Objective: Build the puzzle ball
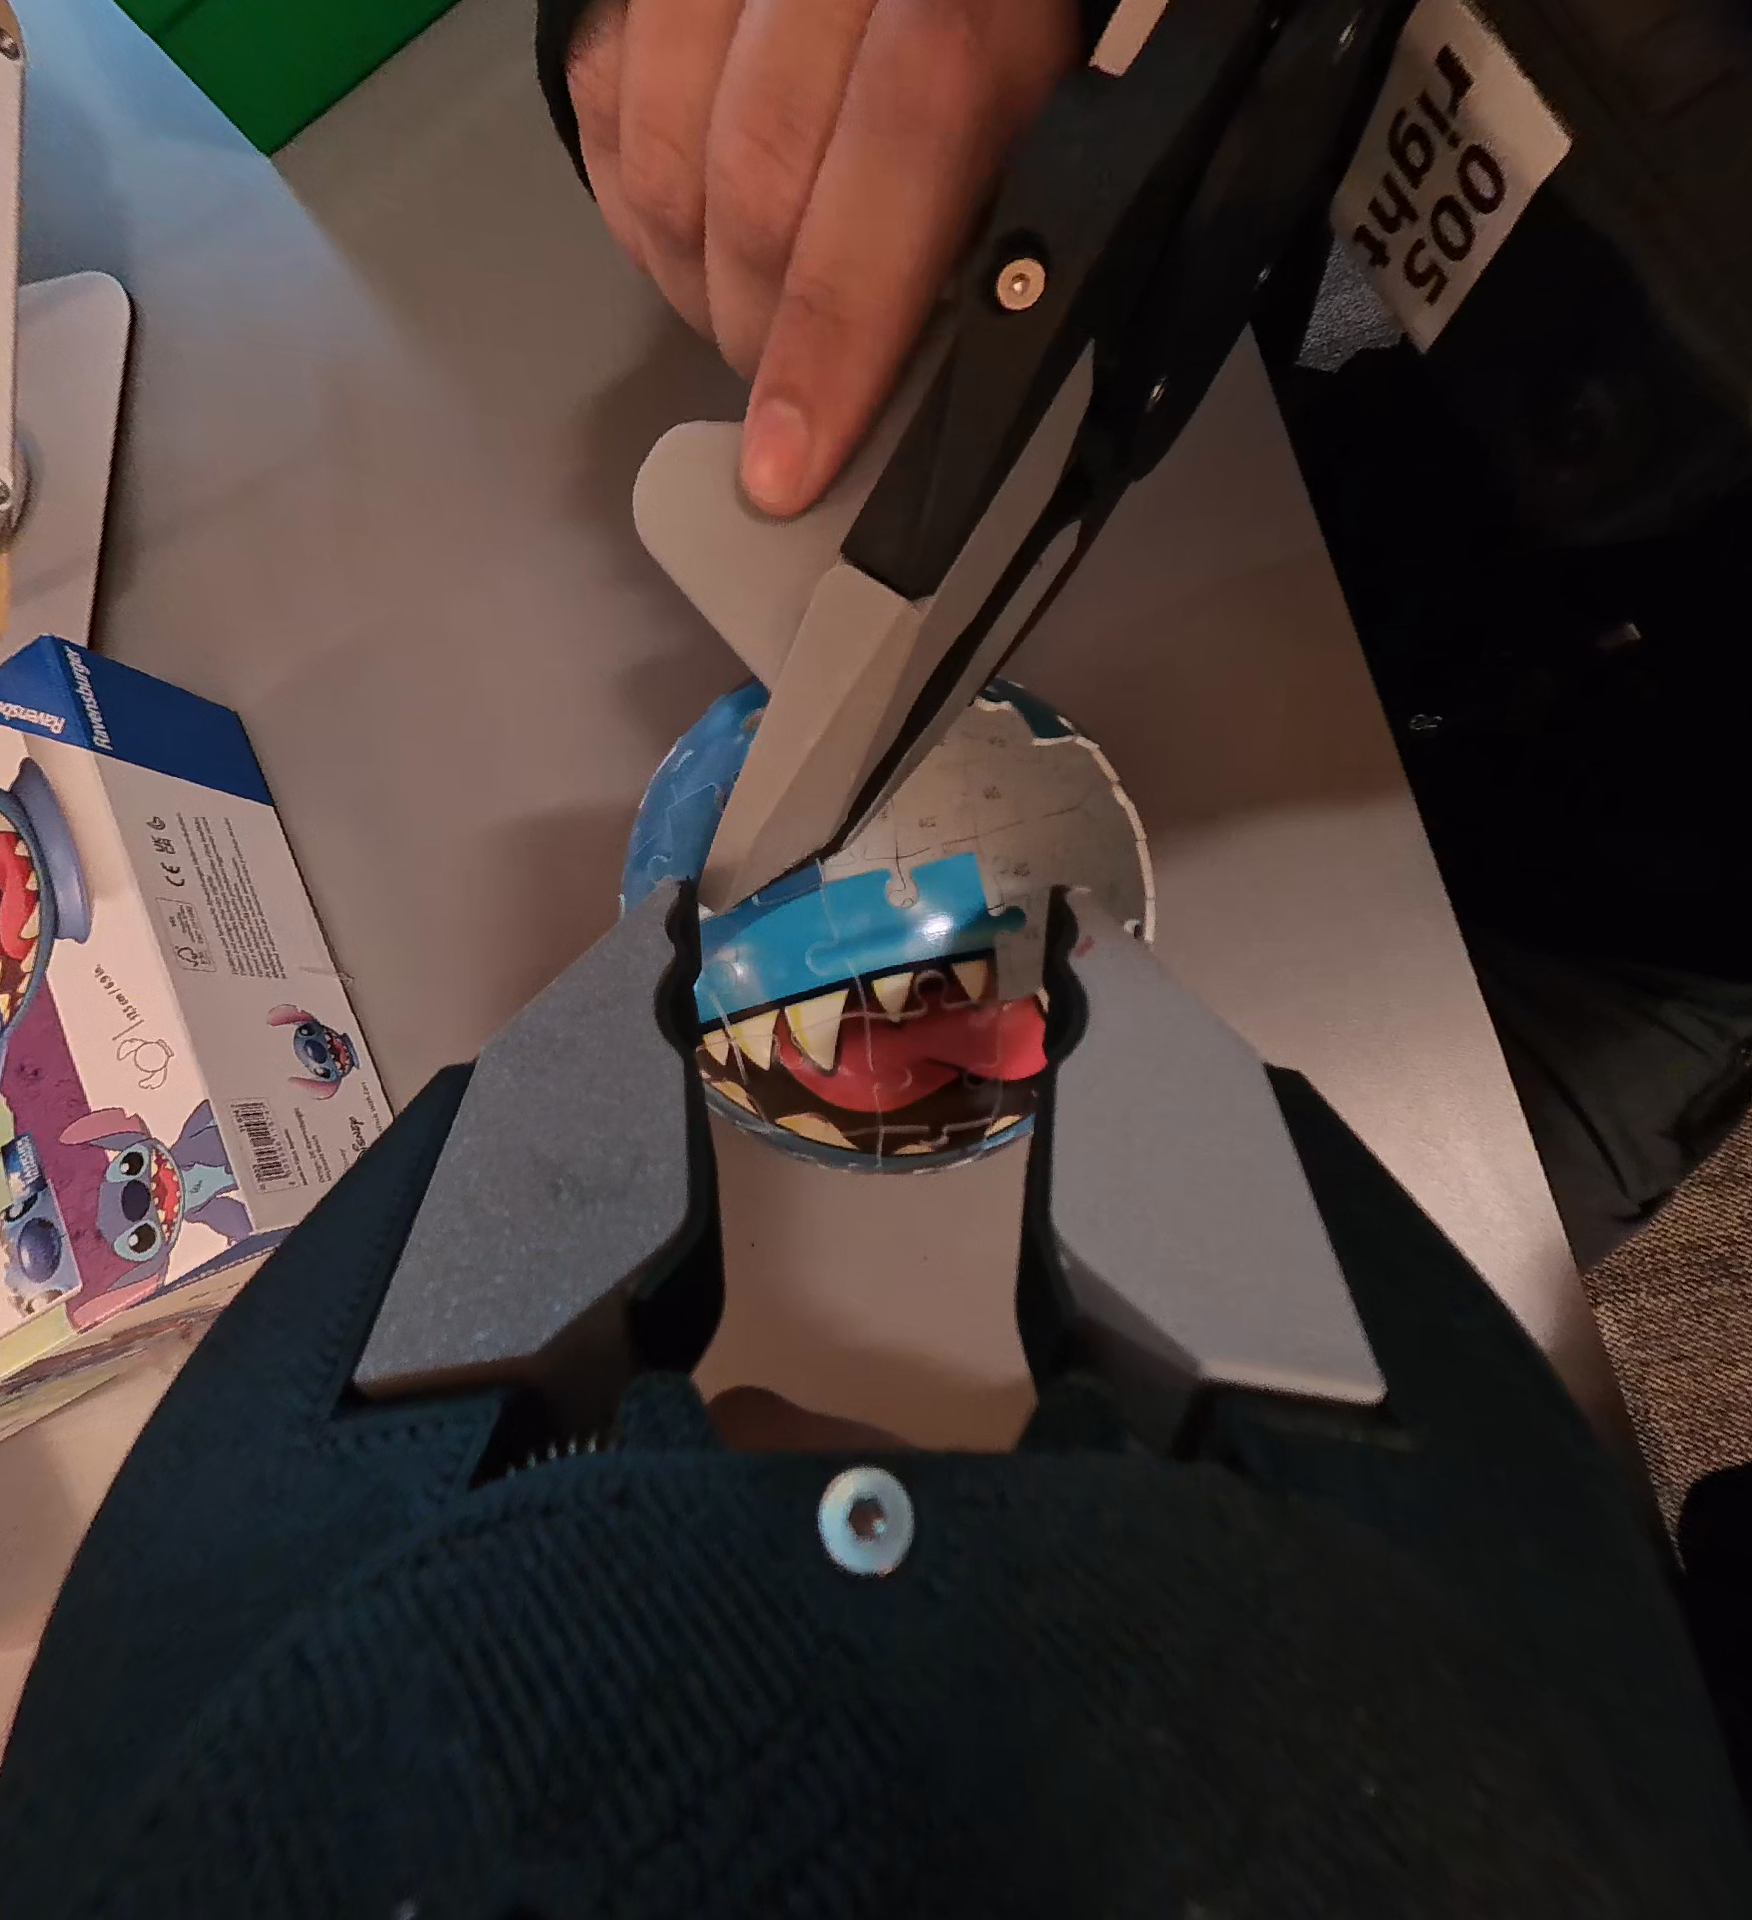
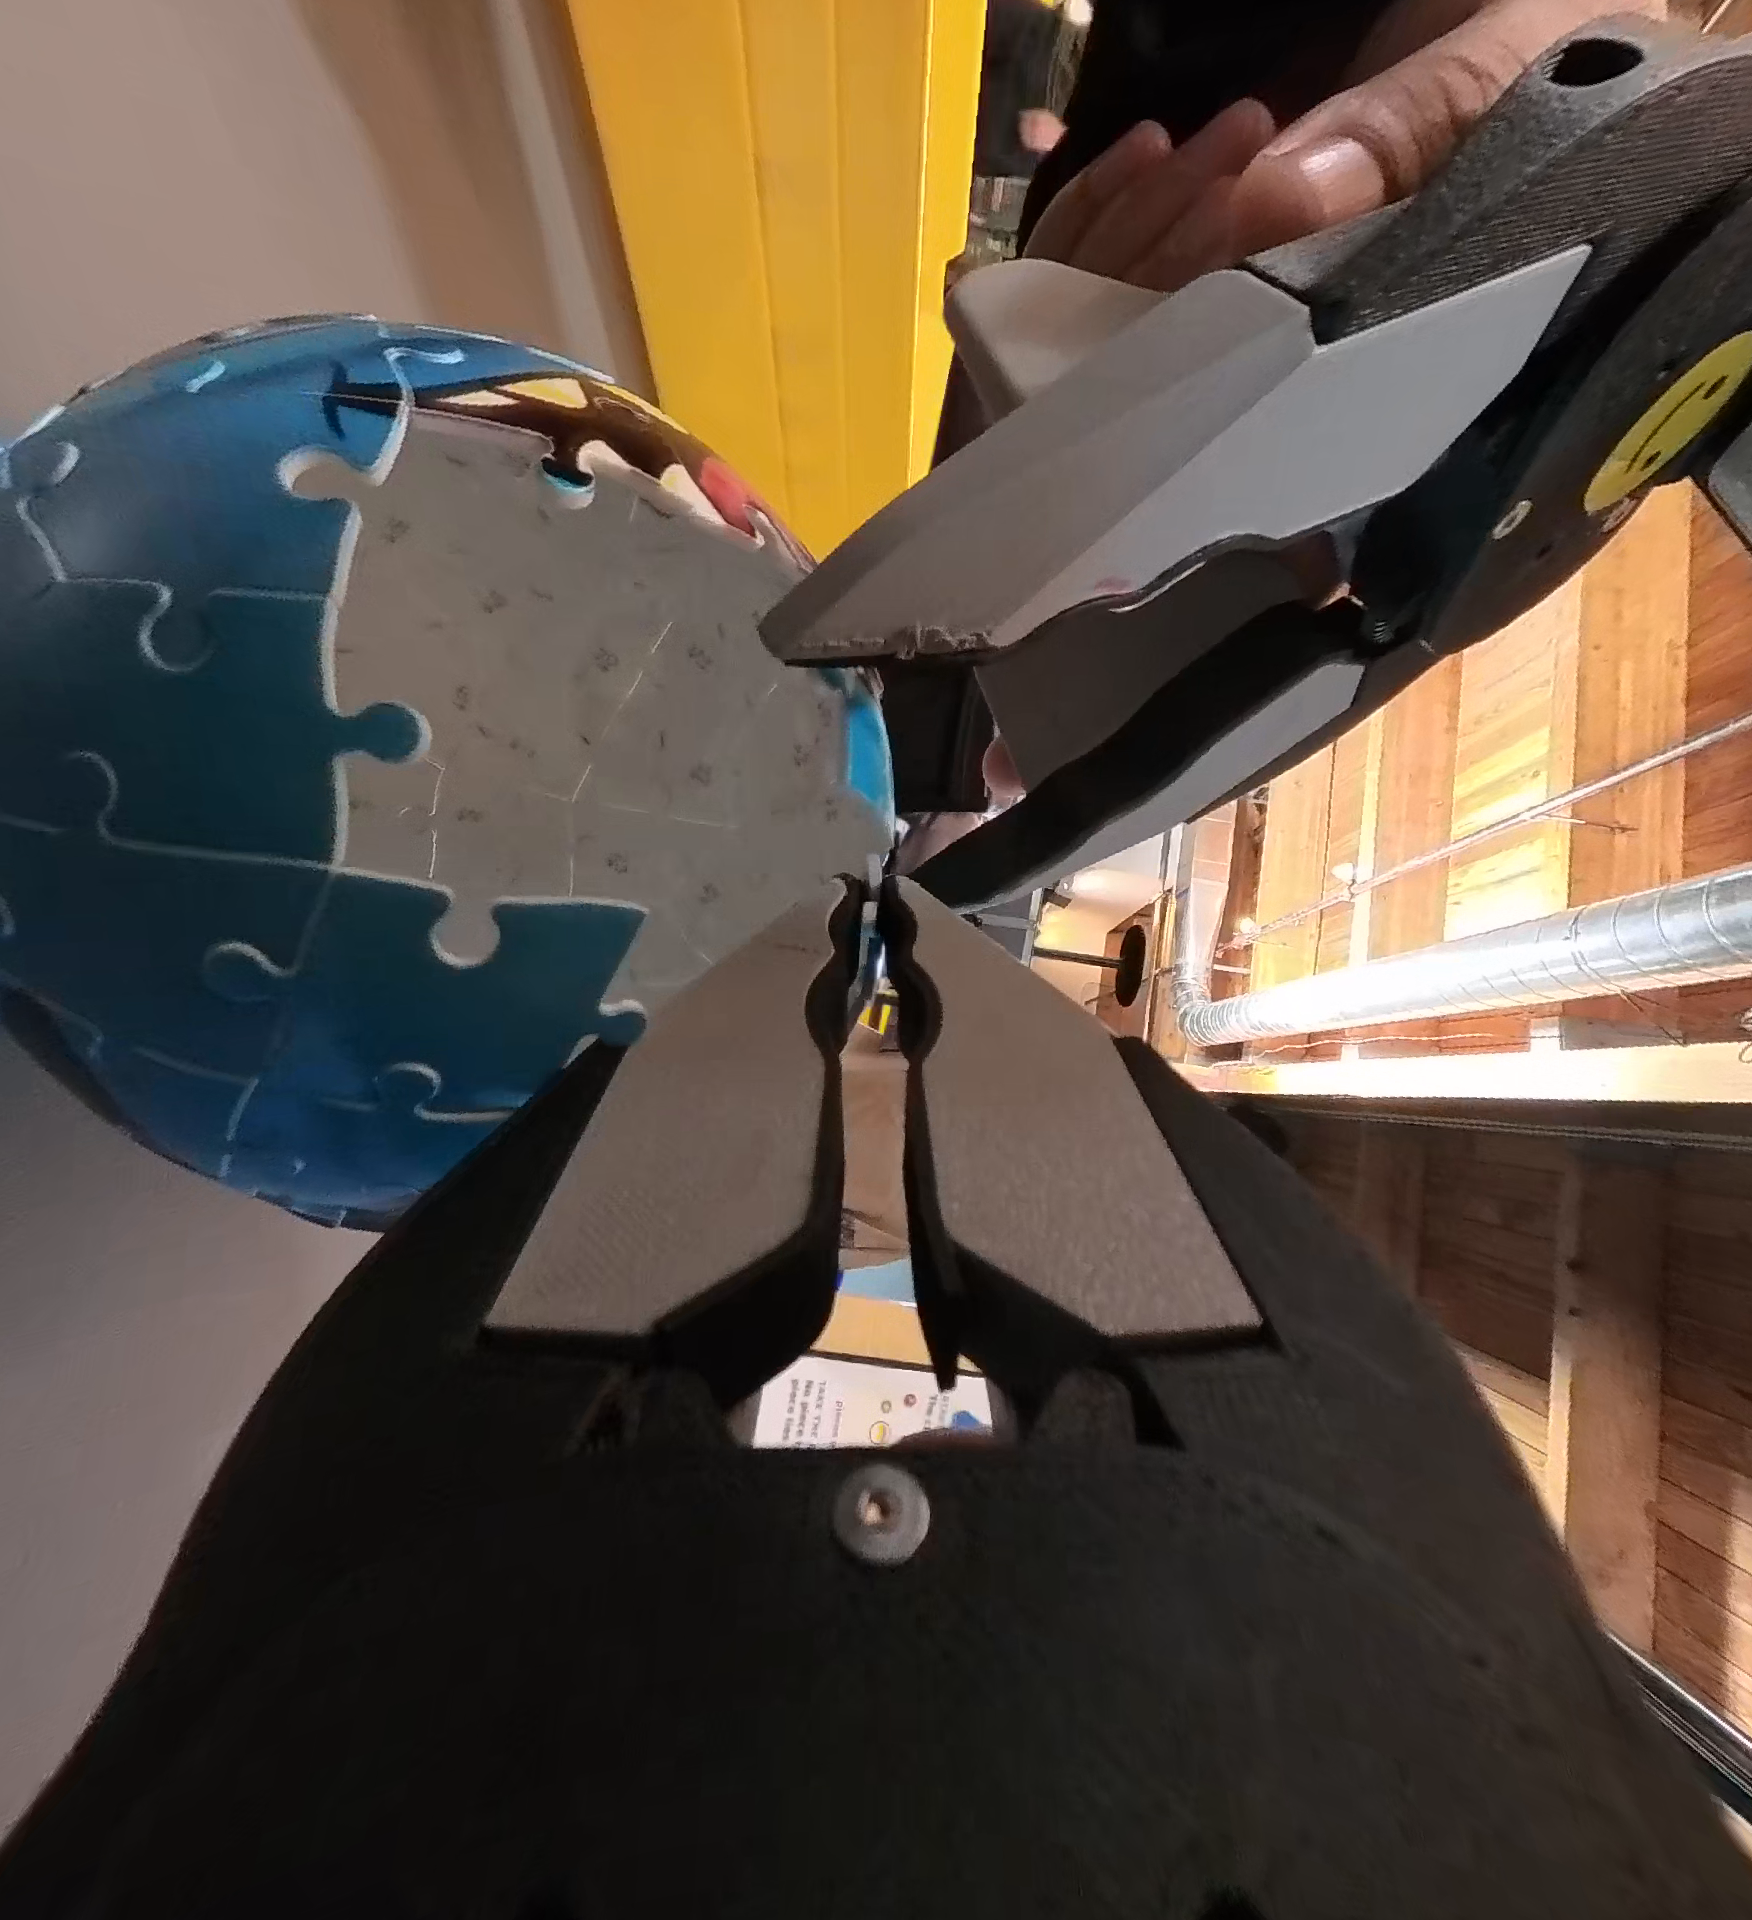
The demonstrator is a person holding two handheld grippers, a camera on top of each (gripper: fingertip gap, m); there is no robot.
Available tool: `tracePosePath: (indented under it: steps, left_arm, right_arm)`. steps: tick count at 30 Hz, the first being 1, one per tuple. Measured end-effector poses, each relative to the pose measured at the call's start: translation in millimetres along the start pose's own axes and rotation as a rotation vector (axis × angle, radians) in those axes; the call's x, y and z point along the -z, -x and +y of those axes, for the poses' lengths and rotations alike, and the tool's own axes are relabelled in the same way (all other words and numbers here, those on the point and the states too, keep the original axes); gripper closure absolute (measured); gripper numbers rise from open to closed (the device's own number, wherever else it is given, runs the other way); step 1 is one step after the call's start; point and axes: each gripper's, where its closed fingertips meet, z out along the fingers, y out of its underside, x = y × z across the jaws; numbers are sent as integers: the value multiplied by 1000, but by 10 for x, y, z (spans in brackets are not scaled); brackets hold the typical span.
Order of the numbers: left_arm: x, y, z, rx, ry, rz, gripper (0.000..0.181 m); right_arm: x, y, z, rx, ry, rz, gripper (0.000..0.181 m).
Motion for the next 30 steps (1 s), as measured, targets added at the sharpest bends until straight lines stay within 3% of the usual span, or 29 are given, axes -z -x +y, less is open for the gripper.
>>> tracePosePath:
  steps: [11, 30]
  left_arm:
    - [-1, -12, 5, 1, 4, 6, 118]
    - [-1, -37, -10, -7, 5, 9, 119]
  right_arm:
    - [38, -29, 74, -53, 41, -27, 168]
    - [75, 45, 180, -107, 84, -68, 170]
